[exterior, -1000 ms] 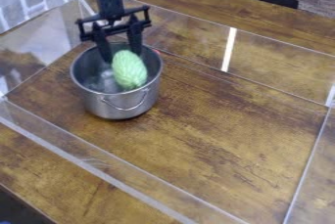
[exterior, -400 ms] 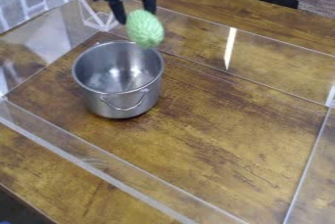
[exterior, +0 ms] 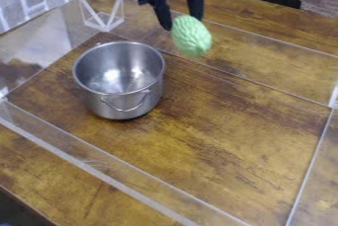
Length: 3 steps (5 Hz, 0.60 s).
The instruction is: Remove the green object from the silver pot and put it on the table
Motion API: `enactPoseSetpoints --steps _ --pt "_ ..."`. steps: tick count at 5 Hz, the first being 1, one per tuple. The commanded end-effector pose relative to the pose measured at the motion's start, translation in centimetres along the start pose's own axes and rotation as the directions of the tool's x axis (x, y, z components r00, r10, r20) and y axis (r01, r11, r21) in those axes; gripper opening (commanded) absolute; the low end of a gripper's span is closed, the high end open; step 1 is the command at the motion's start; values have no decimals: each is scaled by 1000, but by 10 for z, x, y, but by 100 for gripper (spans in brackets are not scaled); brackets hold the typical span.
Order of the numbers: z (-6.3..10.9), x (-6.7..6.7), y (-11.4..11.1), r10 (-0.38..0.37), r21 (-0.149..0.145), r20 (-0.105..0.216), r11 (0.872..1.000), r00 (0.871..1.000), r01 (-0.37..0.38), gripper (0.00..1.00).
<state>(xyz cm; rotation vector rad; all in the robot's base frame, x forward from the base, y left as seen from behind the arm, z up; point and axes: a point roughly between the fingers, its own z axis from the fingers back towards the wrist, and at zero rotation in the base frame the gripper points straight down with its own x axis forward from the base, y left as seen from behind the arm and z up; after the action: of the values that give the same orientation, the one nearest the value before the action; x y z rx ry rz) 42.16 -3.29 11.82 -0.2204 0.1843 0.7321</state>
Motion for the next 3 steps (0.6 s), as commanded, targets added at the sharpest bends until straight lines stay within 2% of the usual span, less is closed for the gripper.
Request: enactPoseSetpoints --steps 1,2,3 --pt "20 -39 -28 -77 -45 45 996 996 79 0" --pt "7 -52 -43 -90 -36 39 995 995 91 0" --pt "-4 -57 -50 -86 -23 42 996 995 87 0"
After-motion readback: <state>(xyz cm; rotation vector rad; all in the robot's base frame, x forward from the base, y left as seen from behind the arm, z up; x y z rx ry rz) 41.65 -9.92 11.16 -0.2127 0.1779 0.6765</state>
